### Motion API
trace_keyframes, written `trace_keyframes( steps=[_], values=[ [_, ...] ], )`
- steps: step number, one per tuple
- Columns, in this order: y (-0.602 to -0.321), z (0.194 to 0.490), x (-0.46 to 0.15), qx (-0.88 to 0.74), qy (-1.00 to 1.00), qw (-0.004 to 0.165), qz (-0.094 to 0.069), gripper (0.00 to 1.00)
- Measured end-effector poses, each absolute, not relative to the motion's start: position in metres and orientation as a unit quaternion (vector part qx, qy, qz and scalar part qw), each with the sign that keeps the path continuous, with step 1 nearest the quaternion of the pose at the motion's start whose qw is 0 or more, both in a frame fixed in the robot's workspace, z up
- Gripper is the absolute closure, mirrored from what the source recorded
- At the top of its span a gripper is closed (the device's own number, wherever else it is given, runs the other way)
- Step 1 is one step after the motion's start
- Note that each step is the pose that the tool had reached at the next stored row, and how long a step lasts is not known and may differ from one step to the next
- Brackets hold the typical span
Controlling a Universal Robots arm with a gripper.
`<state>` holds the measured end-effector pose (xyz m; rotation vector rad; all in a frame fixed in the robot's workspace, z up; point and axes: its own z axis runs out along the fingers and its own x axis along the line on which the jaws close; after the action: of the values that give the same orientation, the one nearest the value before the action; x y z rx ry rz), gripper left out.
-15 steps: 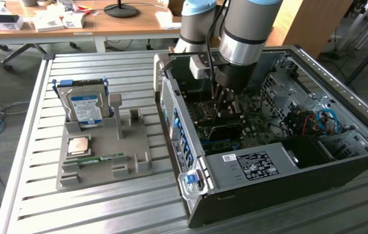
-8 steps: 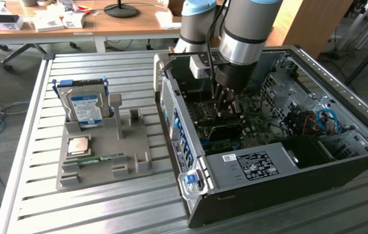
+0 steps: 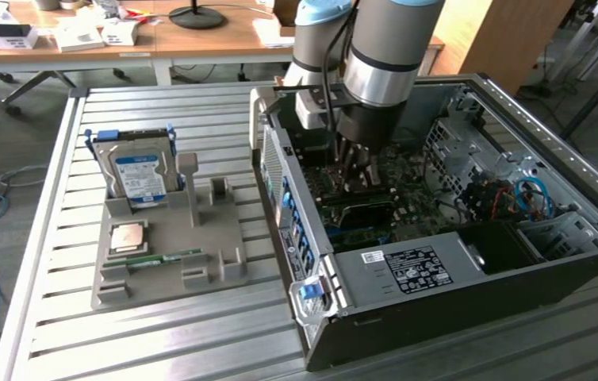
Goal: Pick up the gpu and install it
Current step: 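Press down on the gpu until it lock into place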
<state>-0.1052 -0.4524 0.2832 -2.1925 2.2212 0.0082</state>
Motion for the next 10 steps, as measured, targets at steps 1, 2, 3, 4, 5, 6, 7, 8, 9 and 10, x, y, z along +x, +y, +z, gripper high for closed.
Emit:
trace_keyframes(
  steps=[1, 2, 3, 4, 5, 6, 7, 8, 9, 10],
  values=[
    [-0.4523, 0.2832, -0.1078, -0.702, 0.712, 0.01, 0.003, 0.89],
    [-0.4523, 0.2832, -0.1105, -0.702, 0.712, 0.01, 0.002, 0.89],
    [-0.4523, 0.2832, -0.1131, -0.702, 0.712, 0.011, 0.002, 0.89],
    [-0.4523, 0.2832, -0.1152, -0.702, 0.712, 0.011, 0.002, 0.89],
    [-0.4523, 0.2832, -0.1167, -0.702, 0.712, 0.011, 0.002, 0.89],
    [-0.4522, 0.2832, -0.1175, -0.702, 0.712, 0.011, 0.002, 0.89],
    [-0.4522, 0.2832, -0.1175, -0.702, 0.712, 0.01, 0.002, 0.89],
    [-0.4522, 0.2832, -0.1175, -0.702, 0.712, 0.01, 0.002, 0.89],
    [-0.4522, 0.2832, -0.1175, -0.702, 0.712, 0.01, 0.002, 0.89],
    [-0.4522, 0.2832, -0.1175, -0.702, 0.712, 0.01, 0.002, 0.89]
  ],
)
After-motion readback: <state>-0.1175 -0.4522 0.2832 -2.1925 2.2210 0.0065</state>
